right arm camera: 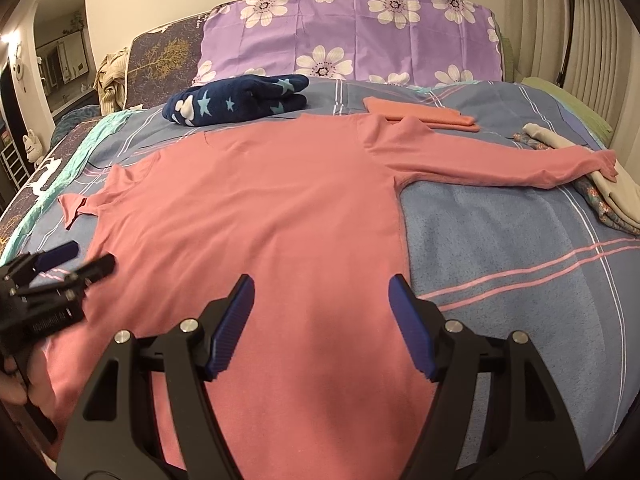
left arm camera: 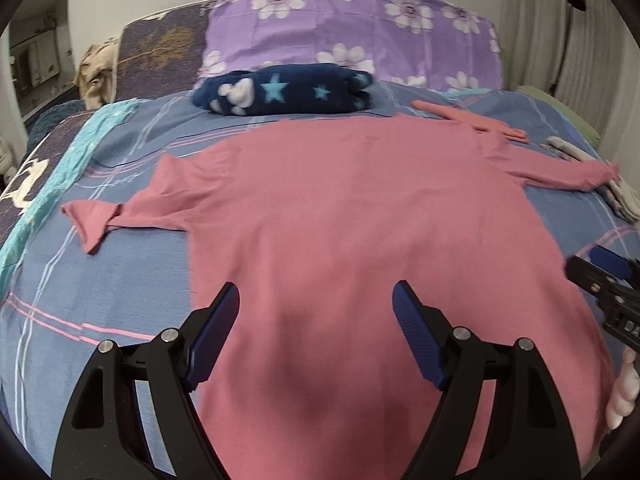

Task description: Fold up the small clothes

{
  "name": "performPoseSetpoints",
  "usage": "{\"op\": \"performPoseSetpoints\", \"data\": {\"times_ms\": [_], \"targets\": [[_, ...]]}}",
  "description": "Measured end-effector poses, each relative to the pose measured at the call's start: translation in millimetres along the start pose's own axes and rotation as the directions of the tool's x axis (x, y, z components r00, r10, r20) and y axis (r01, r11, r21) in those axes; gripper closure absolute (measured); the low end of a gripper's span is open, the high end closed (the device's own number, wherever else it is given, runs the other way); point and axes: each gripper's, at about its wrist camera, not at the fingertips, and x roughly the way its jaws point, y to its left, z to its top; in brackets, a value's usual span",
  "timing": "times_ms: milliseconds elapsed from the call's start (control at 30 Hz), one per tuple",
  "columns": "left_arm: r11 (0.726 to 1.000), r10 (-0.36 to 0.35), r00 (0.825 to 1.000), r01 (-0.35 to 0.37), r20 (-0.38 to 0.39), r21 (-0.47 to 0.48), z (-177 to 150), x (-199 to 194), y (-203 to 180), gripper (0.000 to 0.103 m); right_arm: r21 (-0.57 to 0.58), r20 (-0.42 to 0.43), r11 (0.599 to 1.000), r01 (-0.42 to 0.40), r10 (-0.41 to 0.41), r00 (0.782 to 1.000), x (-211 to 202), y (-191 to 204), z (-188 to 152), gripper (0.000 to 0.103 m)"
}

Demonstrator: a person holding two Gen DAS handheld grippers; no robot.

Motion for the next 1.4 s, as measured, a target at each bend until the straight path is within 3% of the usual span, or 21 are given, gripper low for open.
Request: {"op": "performPoseSetpoints", "data": {"times_ms": [133,200,267,333,500,567,633,733,800,900,1033,1100,1200,1300,1400], "targets": [[0.986,0.163,0.987,-0.163,-0.004,-0.043,16.5,12.0,55.9,0.03,0.008,-0.014,1.0,0.0,0.0,1.0,4.0,-3.4,-0.6,0.031],[0.962,0.258,0.966,-0.26,-0.034,-0.086,29.8,24.3,97.9,0.035,0.012,-0.016,1.0,0.004,-0.004,1.0,5.9,-5.3,-0.8,0.03],[0.941,0.302,0.951,-0.309,-0.067,-0.136,40.7,35.3,135.7,0.039,0.02,-0.023,1.0,0.006,-0.005,1.0,8.5,-7.2,-1.2,0.03],[0.931,0.315,0.944,-0.328,-0.1,-0.158,51.8,47.8,164.5,0.04,0.029,-0.036,1.0,0.008,-0.006,0.999,12.4,-9.0,-1.9,0.03],[0.946,0.29,0.945,-0.307,-0.151,-0.107,72.4,90.8,194.6,0.04,0.044,-0.058,0.999,0.013,-0.011,0.998,20.2,-12.7,-1.1,0.029],[0.939,0.323,0.93,-0.338,-0.178,-0.066,73.0,105.4,197.1,0.04,0.046,-0.057,0.999,0.018,-0.015,0.998,21.3,-14.5,0.5,0.029],[0.934,0.342,0.917,-0.356,-0.203,-0.035,73.9,121.1,200.7,0.046,0.049,-0.057,0.999,0.022,-0.019,0.998,22.6,-16.9,2.2,0.029],[0.945,0.299,0.927,-0.32,-0.226,-0.066,75.0,133.4,212.8,0.071,0.06,-0.059,0.998,0.026,-0.022,0.998,25.1,-21.8,4.8,0.029],[0.951,0.268,0.929,-0.298,-0.254,-0.083,79.5,137.7,221.2,0.102,0.065,-0.058,0.998,0.024,-0.02,0.998,26.3,-23.9,5.9,0.028],[0.953,0.253,0.932,-0.285,-0.259,-0.097,91.8,126.2,223.3,0.102,0.065,-0.052,0.998,0.013,-0.01,0.999,25.1,-26.0,8.0,0.028],[0.968,0.189,0.965,-0.214,-0.183,-0.129,127.0,80.3,213.6,0.103,0.052,-0.031,0.999,0.004,-0.003,1.0,23.6,-27.8,13.5,0.028],[0.984,0.123,0.986,-0.135,-0.109,-0.114,151.8,44.9,192.4,0.102,0.05,-0.022,0.999,-0.005,0.006,1.0,24.2,-28.4,17.3,0.028],[0.999,0.03,0.999,-0.031,-0.023,-0.042,179.9,0.9,147.2,0.102,0.053,-0.011,0.998,-0.023,0.024,1.0,25.5,-30.0,21.0,0.028],[0.995,-0.087,0.996,0.086,0.024,0.043,196.3,-27.2,94.1,0.102,0.061,-0.005,0.997,-0.044,0.044,0.999,25.5,-32.2,21.2,0.027],[0.966,-0.217,0.976,0.212,0.015,0.149,204.1,-37.1,27.9,0.102,0.074,-0.011,0.996,-0.055,0.056,0.998,25.7,-37.2,18.9,0.027]]}}
